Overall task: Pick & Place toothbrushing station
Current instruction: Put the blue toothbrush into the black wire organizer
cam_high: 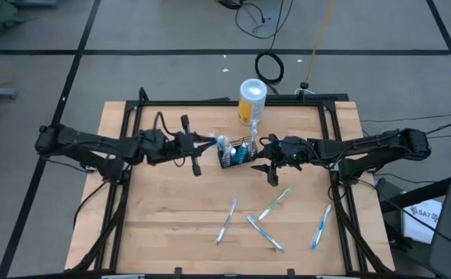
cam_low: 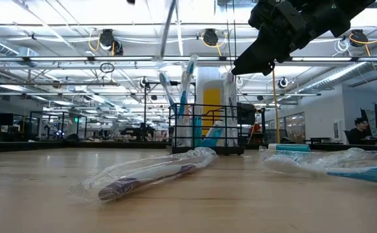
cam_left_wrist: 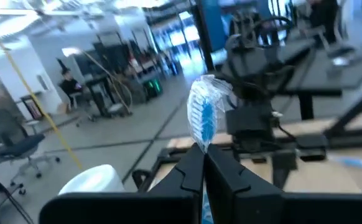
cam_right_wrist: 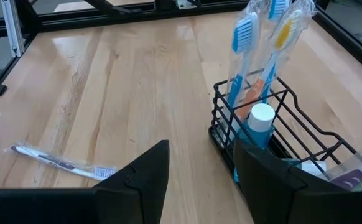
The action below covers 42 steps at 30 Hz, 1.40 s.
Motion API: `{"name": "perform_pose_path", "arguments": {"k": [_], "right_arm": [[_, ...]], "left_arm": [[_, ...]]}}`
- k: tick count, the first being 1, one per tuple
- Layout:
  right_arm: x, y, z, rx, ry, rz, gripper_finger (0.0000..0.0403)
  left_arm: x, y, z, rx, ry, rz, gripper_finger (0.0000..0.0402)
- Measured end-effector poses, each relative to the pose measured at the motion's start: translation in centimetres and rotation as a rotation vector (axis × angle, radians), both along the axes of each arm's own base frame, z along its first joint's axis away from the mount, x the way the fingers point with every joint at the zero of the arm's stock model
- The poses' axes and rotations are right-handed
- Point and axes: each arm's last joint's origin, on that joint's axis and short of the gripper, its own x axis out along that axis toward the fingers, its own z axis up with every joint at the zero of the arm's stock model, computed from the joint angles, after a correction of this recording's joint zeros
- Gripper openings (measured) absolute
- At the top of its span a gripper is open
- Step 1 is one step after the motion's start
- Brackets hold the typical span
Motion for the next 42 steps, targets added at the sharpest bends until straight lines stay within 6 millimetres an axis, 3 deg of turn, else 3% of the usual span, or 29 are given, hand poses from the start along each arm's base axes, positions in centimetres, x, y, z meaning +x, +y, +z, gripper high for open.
{"name": "perform_pose_path", "arguments": {"k": [5, 10, 17, 33, 42], "right_arm": [[0.0, 0.0, 0.0, 0.0, 0.0, 0.0, 0.0171], [0.0, 0.0, 0.0, -0.003, 0.0, 0.001, 0.0171], [0.0, 0.0, 0.0, -0.003, 0.0, 0.001, 0.0171], [0.0, 0.0, 0.0, -0.006, 0.0, -0.011, 0.0171], [-0.2, -0.6, -0.2, -0.055, 0.027, -0.187, 0.0171]], "left_arm": [[-0.1, 1.9, -4.9, -0.041, -0.139, 0.053, 0.0006], [-0.2, 3.5, -8.0, -0.107, -0.279, 0.094, 0.0006], [1.3, 4.6, -11.2, -0.116, -0.199, 0.168, 0.0007], [1.8, 5.0, -14.6, -0.228, 0.037, 0.236, 0.0003], [1.8, 5.1, -14.8, -0.285, 0.031, 0.241, 0.0034]]}}
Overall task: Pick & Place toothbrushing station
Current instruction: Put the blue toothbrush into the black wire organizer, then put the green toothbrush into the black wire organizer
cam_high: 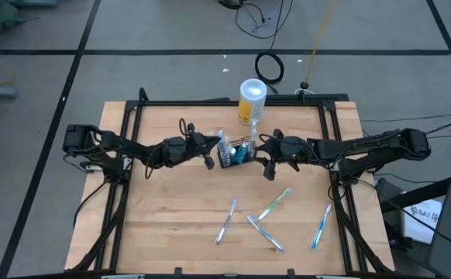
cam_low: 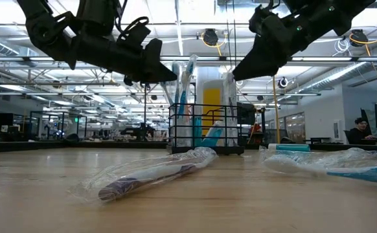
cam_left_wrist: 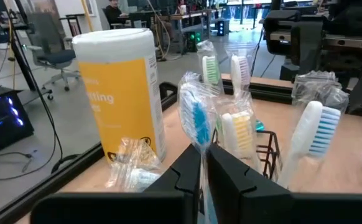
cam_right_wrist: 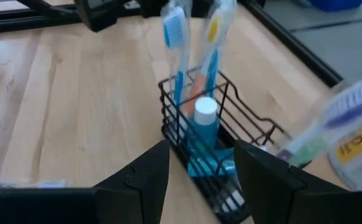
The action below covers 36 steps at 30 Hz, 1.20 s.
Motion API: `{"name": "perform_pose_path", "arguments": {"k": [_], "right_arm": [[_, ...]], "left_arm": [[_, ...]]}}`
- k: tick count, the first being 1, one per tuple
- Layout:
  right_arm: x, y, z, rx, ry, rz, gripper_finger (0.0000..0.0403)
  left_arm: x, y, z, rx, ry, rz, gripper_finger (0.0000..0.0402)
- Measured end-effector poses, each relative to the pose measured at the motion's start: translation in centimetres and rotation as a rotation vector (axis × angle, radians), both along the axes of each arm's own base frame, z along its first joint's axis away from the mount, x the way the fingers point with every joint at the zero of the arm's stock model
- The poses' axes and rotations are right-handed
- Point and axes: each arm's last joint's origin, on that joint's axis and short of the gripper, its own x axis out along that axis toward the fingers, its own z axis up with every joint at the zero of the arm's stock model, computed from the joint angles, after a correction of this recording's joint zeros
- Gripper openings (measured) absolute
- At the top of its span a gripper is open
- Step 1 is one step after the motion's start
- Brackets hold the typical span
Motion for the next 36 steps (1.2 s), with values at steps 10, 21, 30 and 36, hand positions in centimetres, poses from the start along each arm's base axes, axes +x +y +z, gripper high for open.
{"name": "perform_pose_path", "arguments": {"k": [10, 21, 30, 36], "right_arm": [[-0.1, 0.0, -0.2, 0.026, 0.016, -0.005, 0.0171], [-0.1, 0.1, -0.1, 0.172, -0.027, -0.085, 0.0171], [0.6, 2.7, 1.2, 0.233, -0.176, 0.012, 0.0171], [0.9, 6.3, 2.4, 0.294, -0.322, 0.144, 0.0171]], "left_arm": [[0.0, 0.0, 0.0, -0.002, -0.002, 0.0, 0.0101], [-1.0, -1.9, 2.4, 0.107, -0.007, 0.09, 0.0174], [-2.5, -4.9, 4.8, 0.121, -0.051, 0.035, 0.0175], [-2.8, -5.8, 5.2, 0.172, -0.035, -0.004, 0.0175]]}}
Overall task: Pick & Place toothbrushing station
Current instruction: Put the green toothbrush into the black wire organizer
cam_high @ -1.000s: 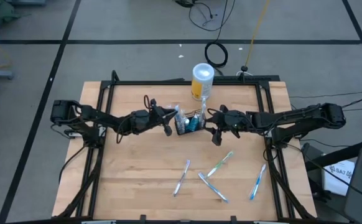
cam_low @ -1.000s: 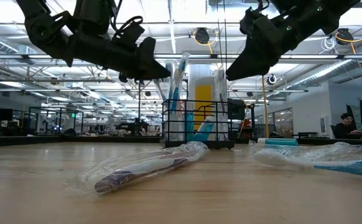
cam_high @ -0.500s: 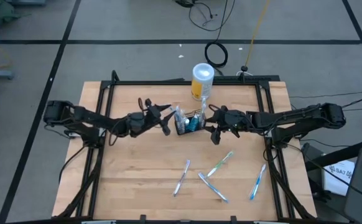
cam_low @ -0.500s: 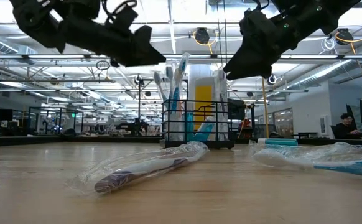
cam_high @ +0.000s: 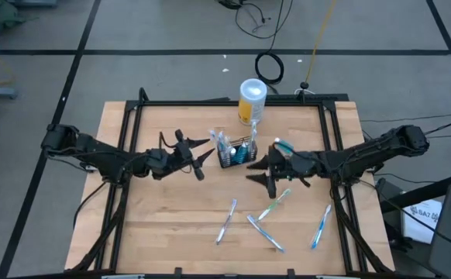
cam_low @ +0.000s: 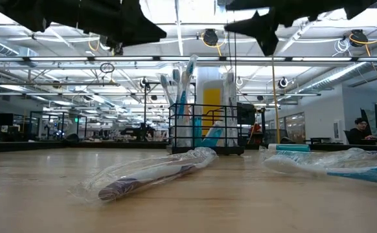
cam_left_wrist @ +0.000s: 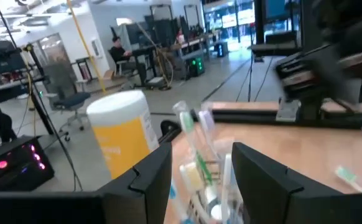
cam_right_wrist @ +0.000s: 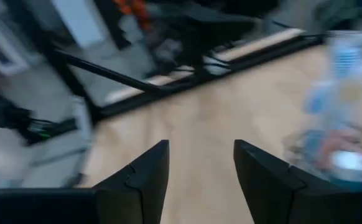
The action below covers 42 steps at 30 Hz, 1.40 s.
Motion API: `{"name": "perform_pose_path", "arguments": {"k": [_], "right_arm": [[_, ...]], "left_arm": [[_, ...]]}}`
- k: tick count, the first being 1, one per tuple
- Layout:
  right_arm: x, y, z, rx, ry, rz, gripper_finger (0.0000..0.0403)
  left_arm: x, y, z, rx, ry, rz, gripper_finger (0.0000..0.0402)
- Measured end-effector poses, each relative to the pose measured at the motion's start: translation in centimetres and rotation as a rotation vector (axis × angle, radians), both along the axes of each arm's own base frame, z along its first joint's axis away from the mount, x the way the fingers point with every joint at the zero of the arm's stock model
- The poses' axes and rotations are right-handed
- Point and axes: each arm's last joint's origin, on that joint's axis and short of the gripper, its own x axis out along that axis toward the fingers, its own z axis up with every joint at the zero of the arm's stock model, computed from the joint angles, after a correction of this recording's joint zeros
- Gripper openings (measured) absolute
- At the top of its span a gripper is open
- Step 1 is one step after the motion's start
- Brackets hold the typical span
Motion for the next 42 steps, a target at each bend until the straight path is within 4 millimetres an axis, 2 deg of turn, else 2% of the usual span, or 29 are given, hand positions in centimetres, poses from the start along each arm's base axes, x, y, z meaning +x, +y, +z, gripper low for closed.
{"name": "perform_pose_path", "arguments": {"k": [4, 6, 10, 15, 18, 25, 31, 42], "right_arm": [[0.3, 2.8, -0.7, 0.1, -0.008, 0.082, 0.0171], [0.5, 3.8, -1.6, 0.18, 0.045, 0.098, 0.0171], [0.1, 5.5, -4.1, 0.396, 0.243, 0.073, 0.0171], [-1.7, 7.3, -5.9, 0.575, 0.56, 0.175, 0.0171], [-2.7, 7.9, -6.4, 0.658, 0.669, 0.084, 0.0171], [-4.0, 7.2, -7.7, 0.826, 0.789, -0.273, 0.0171], [-5.4, 6.2, -8.8, 0.837, 0.913, -0.515, 0.0171], [-5.3, 3.7, -10.1, 0.832, 0.915, -0.661, 0.0171]], "left_arm": [[0.0, 0.2, 0.0, -0.008, 0.0, 0.009, 0.0175], [0.0, 0.4, -0.1, -0.009, 0.004, 0.015, 0.0175], [0.0, 0.8, -0.1, -0.01, 0.002, 0.03, 0.0175], [0.1, 1.4, -0.1, -0.01, 0.001, 0.054, 0.0175], [0.1, 1.8, -0.1, -0.011, 0.001, 0.07, 0.0175], [0.1, 2.5, -0.1, -0.012, -0.002, 0.094, 0.0175], [0.1, 2.6, -0.1, -0.011, 0.001, 0.096, 0.0175], [0.2, 2.4, -0.1, -0.077, -0.035, 0.044, 0.0175]]}}
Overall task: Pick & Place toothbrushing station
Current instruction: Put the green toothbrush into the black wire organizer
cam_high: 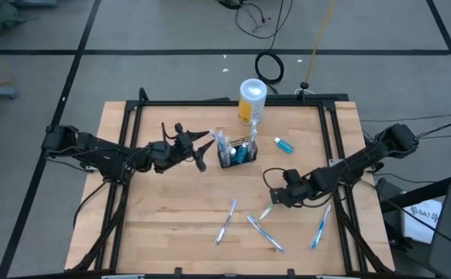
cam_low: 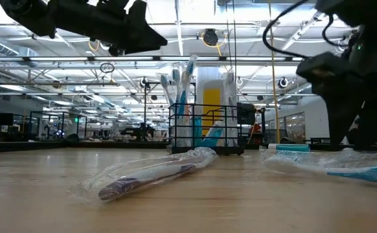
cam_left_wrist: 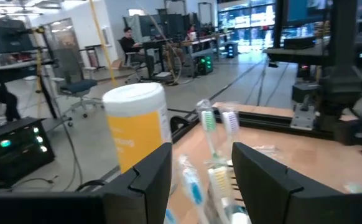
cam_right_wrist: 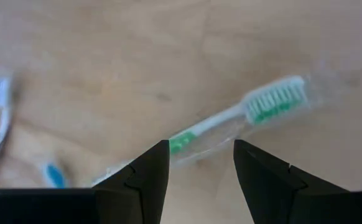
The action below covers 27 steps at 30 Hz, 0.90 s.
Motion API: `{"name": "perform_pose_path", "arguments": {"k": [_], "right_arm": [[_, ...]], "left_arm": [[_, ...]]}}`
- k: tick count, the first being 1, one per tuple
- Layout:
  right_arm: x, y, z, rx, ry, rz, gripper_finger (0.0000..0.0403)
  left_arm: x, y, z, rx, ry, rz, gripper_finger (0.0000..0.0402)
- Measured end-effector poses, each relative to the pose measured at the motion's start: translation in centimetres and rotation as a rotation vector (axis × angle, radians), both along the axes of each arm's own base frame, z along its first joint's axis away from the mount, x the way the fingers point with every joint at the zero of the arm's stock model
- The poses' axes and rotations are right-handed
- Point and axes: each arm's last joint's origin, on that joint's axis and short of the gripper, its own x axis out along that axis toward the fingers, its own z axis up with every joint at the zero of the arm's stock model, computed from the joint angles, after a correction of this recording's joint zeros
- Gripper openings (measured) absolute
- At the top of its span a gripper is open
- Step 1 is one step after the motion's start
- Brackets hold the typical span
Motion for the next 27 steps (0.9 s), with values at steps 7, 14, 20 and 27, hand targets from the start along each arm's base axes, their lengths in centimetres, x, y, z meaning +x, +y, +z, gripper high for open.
{"name": "perform_pose_path", "arguments": {"k": [7, 14, 20, 27], "right_arm": [[-0.9, -1.7, -2.4, 0.02, -0.019, -0.047, 0.0171], [-1.6, -3.4, -3.5, -0.076, 0.021, 0.024, 0.0164], [-1.2, -3.9, -3.5, -0.141, -0.008, 0.094, 0.0117], [-0.8, -4.1, -3.3, -0.196, -0.048, 0.191, 0.0046]], "left_arm": [[0.1, -0.2, 0.0, -0.025, -0.013, -0.058, 0.0175], [0.1, -0.2, -0.4, -0.028, 0.024, -0.068, 0.0175], [0.1, -0.2, -0.5, -0.026, 0.032, -0.068, 0.0175], [0.1, -0.2, -0.5, -0.025, 0.032, -0.068, 0.0175]]}}
